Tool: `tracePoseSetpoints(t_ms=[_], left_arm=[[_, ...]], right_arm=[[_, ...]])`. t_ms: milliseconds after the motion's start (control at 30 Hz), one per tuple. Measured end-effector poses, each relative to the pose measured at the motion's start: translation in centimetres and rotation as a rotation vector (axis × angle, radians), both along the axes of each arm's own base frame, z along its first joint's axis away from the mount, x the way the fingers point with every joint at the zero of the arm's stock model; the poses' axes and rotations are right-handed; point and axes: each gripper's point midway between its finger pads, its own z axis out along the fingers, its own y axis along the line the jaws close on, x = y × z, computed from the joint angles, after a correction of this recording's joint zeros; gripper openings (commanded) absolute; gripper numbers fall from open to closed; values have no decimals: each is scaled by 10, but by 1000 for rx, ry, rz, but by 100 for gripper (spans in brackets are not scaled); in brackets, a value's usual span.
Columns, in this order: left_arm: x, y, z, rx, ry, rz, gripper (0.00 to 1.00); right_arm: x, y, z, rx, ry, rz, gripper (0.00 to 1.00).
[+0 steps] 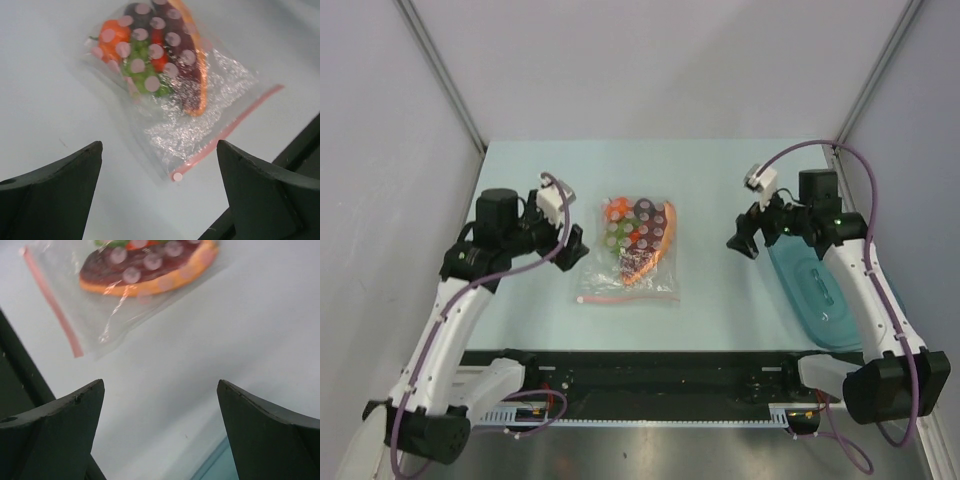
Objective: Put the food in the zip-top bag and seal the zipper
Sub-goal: Reset both arms
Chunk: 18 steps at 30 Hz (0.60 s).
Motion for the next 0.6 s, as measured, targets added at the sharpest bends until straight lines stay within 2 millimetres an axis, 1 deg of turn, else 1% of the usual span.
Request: tracePoseSetpoints(t_ms=[67, 100, 133, 167, 200, 267, 300, 433, 467, 533, 600], left_arm=[[20, 5, 9, -9, 35, 89, 100], [31, 9, 9, -11, 61, 132, 100], [40, 12, 7, -11, 84, 164, 100], [51, 17, 1, -16, 128, 201, 100], [57, 22, -5, -19, 158, 229, 100], [66, 34, -22, -26, 238, 294, 100], [69, 42, -30, -34, 278, 331, 100], [76, 73, -49, -70, 351, 450, 100], [76, 82, -53, -80, 364, 482, 100], [75, 94, -59, -92, 383, 525, 100], [75, 102, -62, -97, 393, 551, 100]], right_arm=[[16, -12, 10, 27, -1, -92, 100], [23, -19, 14, 43, 2, -138, 100], [32, -26, 18, 66, 18, -193, 100], [39, -34, 20, 82, 30, -238, 100], [45, -40, 19, 92, 45, -276, 100], [57, -54, 10, 100, 99, -357, 100], [60, -60, 2, 97, 134, -392, 100], [63, -70, -30, 63, 261, -467, 100], [63, -71, -34, 56, 279, -480, 100], [63, -75, -40, 42, 298, -502, 100], [64, -77, -44, 31, 311, -516, 100]])
